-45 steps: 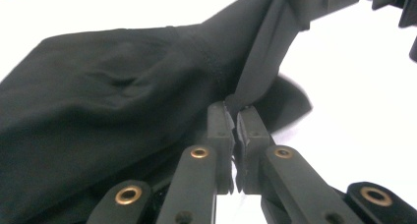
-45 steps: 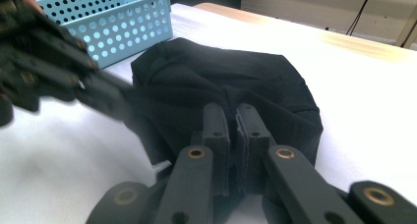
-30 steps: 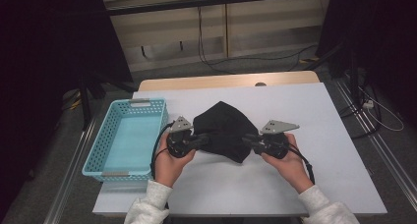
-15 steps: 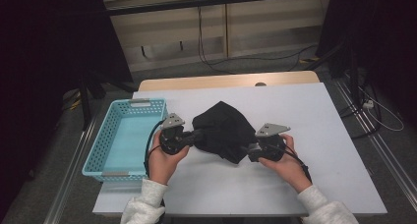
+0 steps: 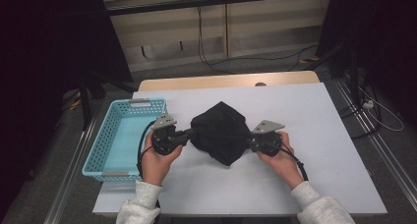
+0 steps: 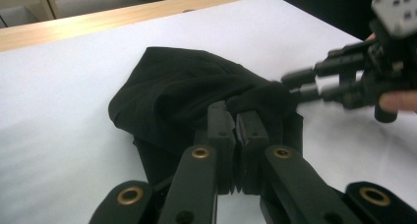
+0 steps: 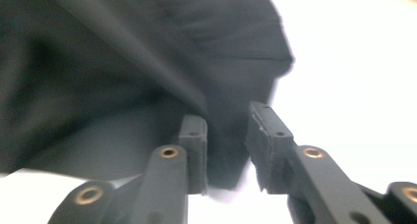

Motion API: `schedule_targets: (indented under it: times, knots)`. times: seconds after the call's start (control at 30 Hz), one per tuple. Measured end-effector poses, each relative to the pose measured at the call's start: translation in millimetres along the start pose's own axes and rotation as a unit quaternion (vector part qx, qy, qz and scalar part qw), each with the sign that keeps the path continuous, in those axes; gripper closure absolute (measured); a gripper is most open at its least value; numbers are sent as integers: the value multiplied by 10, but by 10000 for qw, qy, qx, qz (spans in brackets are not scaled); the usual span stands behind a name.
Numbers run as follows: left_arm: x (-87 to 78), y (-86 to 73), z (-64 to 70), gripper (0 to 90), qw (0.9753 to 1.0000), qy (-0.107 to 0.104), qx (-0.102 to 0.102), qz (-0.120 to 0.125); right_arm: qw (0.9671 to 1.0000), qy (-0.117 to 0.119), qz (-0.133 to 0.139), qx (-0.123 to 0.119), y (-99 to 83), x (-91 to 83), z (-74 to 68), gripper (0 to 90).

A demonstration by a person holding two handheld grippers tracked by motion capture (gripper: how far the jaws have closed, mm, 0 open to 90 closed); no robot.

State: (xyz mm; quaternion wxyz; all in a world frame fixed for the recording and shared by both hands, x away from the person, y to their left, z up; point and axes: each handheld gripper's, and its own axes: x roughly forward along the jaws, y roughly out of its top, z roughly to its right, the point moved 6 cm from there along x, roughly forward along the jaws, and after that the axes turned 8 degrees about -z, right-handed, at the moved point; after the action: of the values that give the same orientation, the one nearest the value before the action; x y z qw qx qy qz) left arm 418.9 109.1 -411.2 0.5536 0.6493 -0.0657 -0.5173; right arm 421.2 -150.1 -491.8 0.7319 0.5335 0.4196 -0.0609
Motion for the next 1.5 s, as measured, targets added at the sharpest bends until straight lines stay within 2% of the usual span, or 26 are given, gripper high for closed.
schedule_targets:
  times: [0.03, 0.1, 0.23, 0.37, 0.47, 0.57, 0.6, 0.63, 0.67, 0.8, 0.87, 1.03, 1.3, 1.4, 1.5]
  knots:
    - [-9, 4, -5, 872, 10000, 6, -11, 12, 9998, -79, 73, 162, -3, -33, 81, 723]
    - [-18, 13, -12, 872, 10000, 12, -14, 27, 9992, -105, 211, 308, 4, -113, 188, 784]
    - [-37, 32, -22, 872, 9999, 74, 46, 53, 9989, 46, 396, 238, 66, -246, 203, 878]
    - [4, 18, -4, 872, 10000, 34, 67, -3, 9983, -4, 537, 244, 88, -405, 286, 881]
    - [99, 8, 60, 872, 9998, -65, 158, -92, 9970, -220, 685, 293, 77, -582, 424, 881]
    - [174, 9, 125, 872, 9994, -79, 279, -172, 9946, -250, 875, 494, 60, -725, 530, 871]
    - [196, 6, 139, 871, 9993, -71, 316, -189, 9938, -162, 931, 586, 53, -748, 541, 870]
    - [216, -1, 148, 870, 9992, -68, 336, -224, 9939, -108, 922, 601, 40, -750, 541, 868]
    - [235, -7, 154, 869, 9991, -80, 349, -236, 9946, -188, 857, 552, 20, -740, 542, 866]
    - [337, -49, 202, 861, 9984, -169, 409, -349, 9968, -233, 595, 486, -73, -651, 542, 866]
    - [397, -81, 236, 857, 9978, -234, 416, -454, 9969, -188, 504, 573, -123, -622, 557, 867]
    - [510, -185, 262, 820, 9959, -232, 531, -695, 9980, -195, 250, 547, -235, -550, 554, 869]
    - [496, -297, 192, 565, 9951, -27, 553, -822, 9989, -130, -14, 446, -354, -487, 505, 862]
    - [481, -322, 168, 482, 9956, 5, 494, -792, 9984, -196, 5, 526, -370, -502, 539, 863]
    - [470, -359, 171, 404, 9952, 8, 521, -823, 9976, -254, 24, 646, -395, -525, 602, 866]
